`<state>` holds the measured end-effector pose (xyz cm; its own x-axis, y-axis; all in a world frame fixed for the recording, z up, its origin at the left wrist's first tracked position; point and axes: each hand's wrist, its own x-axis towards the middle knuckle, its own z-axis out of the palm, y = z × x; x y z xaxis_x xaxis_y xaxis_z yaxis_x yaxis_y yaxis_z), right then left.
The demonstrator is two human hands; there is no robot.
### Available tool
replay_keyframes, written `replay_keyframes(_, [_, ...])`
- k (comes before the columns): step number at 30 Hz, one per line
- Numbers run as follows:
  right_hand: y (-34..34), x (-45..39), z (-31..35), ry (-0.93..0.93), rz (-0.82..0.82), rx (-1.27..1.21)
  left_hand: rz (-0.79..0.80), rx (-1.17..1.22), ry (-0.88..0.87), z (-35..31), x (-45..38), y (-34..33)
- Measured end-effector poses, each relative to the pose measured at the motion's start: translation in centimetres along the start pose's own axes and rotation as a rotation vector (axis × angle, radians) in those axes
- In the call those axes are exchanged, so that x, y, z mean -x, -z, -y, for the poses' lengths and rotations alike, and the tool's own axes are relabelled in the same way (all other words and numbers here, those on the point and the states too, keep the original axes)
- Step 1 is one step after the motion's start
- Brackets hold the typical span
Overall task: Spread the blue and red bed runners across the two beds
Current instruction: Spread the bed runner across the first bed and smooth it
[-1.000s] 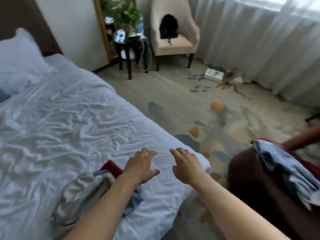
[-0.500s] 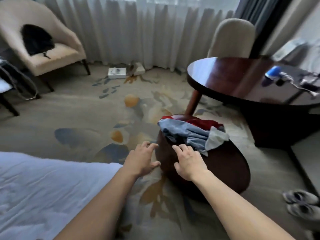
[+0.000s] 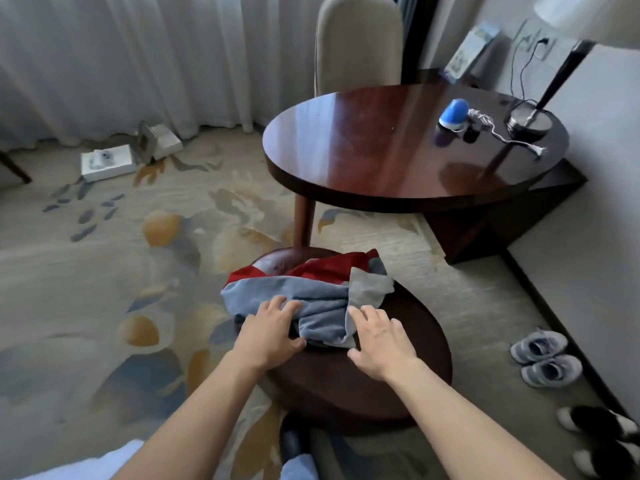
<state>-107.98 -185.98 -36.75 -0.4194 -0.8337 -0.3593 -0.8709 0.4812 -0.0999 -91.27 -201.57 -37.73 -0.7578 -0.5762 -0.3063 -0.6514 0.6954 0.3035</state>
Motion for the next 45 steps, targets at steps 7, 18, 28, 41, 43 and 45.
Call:
replay_keyframes(7, [-3.8, -11.6, -3.4, -0.008, 0.111, -0.029, 0.165, -0.017, 0.158, 2.3, -12.6, -4.0])
replay_keyframes(18, [-16.1, -26.5, -9.2, 0.051, 0.233, 0.043, 0.212, -0.032, 0.399, 8.2, -23.2, -16.0])
replay_keyframes(28, [-20.8, -30.5, -7.8, 0.079, 0.221, 0.035, 0.232, 0.099, 0.271, 5.6, -27.5, -21.1])
replay_keyframes(41, [-18.4, -27.6, -5.5, 0.08, 0.102, -0.148, 0.02, 0.021, 0.065, 4.7, -25.1, -18.2])
replay_keyframes(43, [-16.7, -26.7, -4.7, 0.083, 0.074, -0.151, -0.006, 0.029, 0.043, 4.9, -24.2, -16.2])
replay_keyframes(45, [-14.4, -25.9, -3.7, 0.096, 0.039, -0.142, -0.036, 0.038, 0.032, 5.2, -23.1, -13.9])
